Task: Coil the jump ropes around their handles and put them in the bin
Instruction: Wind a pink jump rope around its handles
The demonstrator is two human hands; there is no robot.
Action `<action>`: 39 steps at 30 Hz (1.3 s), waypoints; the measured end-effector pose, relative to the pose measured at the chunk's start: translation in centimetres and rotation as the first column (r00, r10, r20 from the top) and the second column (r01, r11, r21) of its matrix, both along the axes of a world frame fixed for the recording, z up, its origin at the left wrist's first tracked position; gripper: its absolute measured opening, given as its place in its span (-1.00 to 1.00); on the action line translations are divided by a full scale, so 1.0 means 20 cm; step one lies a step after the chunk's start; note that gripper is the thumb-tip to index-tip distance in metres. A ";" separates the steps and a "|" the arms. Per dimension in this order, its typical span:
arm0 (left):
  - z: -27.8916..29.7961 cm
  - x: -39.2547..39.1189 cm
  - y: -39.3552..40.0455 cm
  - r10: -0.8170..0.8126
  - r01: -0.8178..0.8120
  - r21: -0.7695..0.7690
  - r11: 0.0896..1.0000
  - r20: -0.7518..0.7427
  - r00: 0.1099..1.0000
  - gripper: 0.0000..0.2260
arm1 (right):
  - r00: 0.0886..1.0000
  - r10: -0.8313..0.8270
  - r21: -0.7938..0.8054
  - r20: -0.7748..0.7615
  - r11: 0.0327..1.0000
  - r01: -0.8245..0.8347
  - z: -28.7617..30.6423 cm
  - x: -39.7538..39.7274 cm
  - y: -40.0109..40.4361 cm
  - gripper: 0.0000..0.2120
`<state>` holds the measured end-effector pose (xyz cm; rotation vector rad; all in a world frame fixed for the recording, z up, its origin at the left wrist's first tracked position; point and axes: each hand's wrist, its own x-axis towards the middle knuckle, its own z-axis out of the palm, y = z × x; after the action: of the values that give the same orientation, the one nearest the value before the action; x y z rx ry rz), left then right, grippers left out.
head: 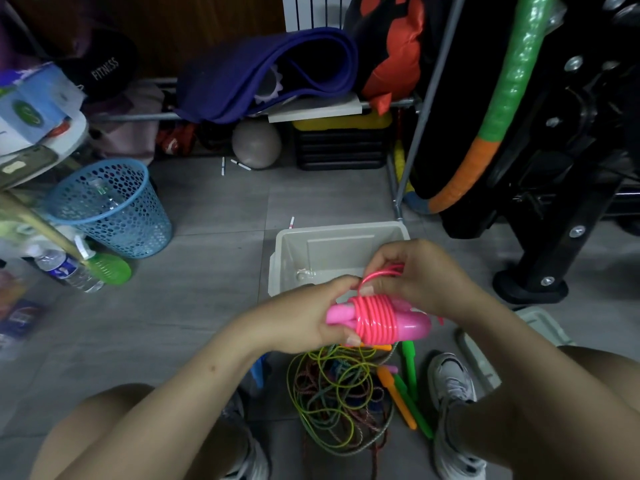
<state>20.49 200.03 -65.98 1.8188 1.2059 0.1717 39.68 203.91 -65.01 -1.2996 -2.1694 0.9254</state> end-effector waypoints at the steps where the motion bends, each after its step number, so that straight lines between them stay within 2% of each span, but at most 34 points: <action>1: 0.01 0.01 -0.01 -0.002 0.002 -0.008 1.000 0.010 1.000 -0.40 | 0.998 0.005 -0.057 -0.059 0.998 -0.008 0.00 0.00 0.01 -0.86; 5: 0.05 0.04 -0.04 0.046 -0.042 -0.042 0.998 0.091 0.995 -0.24 | 0.967 0.015 -0.236 -0.254 0.969 -0.077 -0.02 0.03 0.05 -0.77; 8: 0.08 0.02 -0.06 0.063 -0.060 -0.027 0.998 0.100 0.993 -0.16 | 0.939 0.018 -0.279 -0.344 0.953 -0.120 -0.03 0.03 0.06 -0.78; 12: 0.10 0.00 -0.09 0.079 -0.073 -0.038 0.997 0.167 0.983 -0.16 | 0.918 0.036 -0.284 -0.394 0.946 -0.158 -0.04 0.03 0.07 -0.87; 14: 0.11 -0.01 -0.11 0.038 -0.032 -0.033 0.999 0.212 0.977 -0.20 | 0.908 0.020 -0.377 -0.419 0.906 -0.194 -0.05 0.04 0.08 -0.86; 17: 0.11 -0.05 -0.11 0.046 -0.024 -0.074 0.997 0.315 0.948 -0.31 | 0.896 -0.007 -0.549 -0.444 0.793 -0.266 -0.07 0.06 0.08 -0.91; 18: 0.10 -0.06 -0.10 0.066 -0.036 -0.093 0.995 0.338 0.939 -0.34 | 0.881 -0.008 -0.578 -0.473 0.758 -0.304 -0.07 0.06 0.08 -0.88; 22: 0.12 -0.11 -0.09 0.151 -0.088 -0.155 0.984 0.459 0.875 -0.42 | 0.793 -0.119 -0.627 -0.597 0.686 -0.369 -0.09 0.05 0.07 -0.52; 27: 0.12 -0.15 -0.06 0.246 -0.189 -0.164 0.968 0.488 0.838 -0.44 | 0.734 -0.273 -0.678 -0.621 0.658 -0.329 -0.11 0.02 0.05 -0.26; 32: 0.10 -0.13 -0.06 0.363 -0.279 -0.233 0.932 0.590 0.721 -0.47 | 0.611 -0.245 -0.600 -0.753 0.638 -0.483 -0.13 -0.03 0.00 0.01; 34: 0.09 -0.11 -0.06 0.459 -0.347 -0.302 0.888 0.617 0.639 -0.46 | 0.597 -0.239 -0.584 -0.766 0.648 -0.490 -0.14 -0.06 -0.03 -0.04; 35: 0.08 -0.09 -0.05 0.508 -0.390 -0.329 0.860 0.619 0.599 -0.46 | 0.606 -0.225 -0.571 -0.763 0.673 -0.470 -0.15 -0.09 -0.05 -0.13; 37: 0.06 -0.05 -0.05 0.569 -0.485 -0.319 0.814 0.601 0.561 -0.49 | 0.679 -0.159 -0.526 -0.717 0.762 -0.377 -0.15 -0.13 -0.10 -0.51; 39: 0.05 0.00 -0.05 0.595 -0.556 -0.275 0.784 0.585 0.551 -0.50 | 0.790 -0.125 -0.485 -0.600 0.842 -0.236 -0.12 -0.16 -0.13 -0.87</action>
<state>20.45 199.09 -65.00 1.0625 1.2139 1.0570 36.55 201.36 -67.36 -0.9374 -1.4745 1.7959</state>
